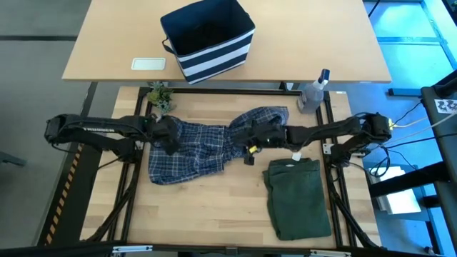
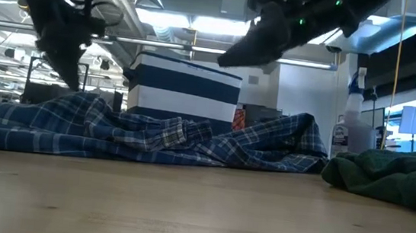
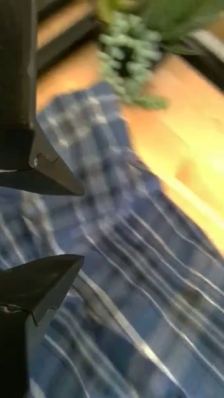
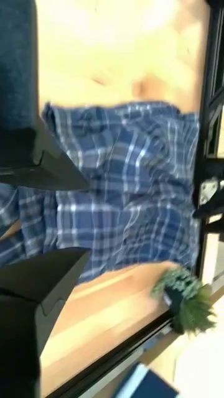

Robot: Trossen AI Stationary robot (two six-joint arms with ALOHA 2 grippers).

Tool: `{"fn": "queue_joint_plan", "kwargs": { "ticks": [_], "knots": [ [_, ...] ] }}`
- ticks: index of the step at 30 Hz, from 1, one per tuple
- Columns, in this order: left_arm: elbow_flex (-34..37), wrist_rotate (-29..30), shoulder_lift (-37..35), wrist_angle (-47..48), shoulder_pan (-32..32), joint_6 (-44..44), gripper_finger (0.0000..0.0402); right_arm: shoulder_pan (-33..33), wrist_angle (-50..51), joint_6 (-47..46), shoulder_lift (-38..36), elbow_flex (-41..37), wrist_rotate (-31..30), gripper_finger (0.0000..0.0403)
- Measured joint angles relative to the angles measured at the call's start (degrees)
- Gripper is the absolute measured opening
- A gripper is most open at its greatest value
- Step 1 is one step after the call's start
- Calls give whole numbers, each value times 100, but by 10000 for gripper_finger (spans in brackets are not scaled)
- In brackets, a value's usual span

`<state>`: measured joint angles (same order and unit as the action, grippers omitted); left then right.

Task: Fold Laundry from Bin
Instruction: Fold the blue checkered pants

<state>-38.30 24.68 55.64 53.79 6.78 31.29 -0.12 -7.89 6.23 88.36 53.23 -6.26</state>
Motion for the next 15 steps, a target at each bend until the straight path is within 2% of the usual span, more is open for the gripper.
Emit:
{"fn": "queue_joint_plan", "kwargs": {
  "ticks": [10,15],
  "knots": [
    [369,-627,145,231,148,480,157,354,-111,-126,710,0,-208,156],
    [666,-828,146,222,184,663,157,358,-740,-237,1065,15,209,156]
  ]
}}
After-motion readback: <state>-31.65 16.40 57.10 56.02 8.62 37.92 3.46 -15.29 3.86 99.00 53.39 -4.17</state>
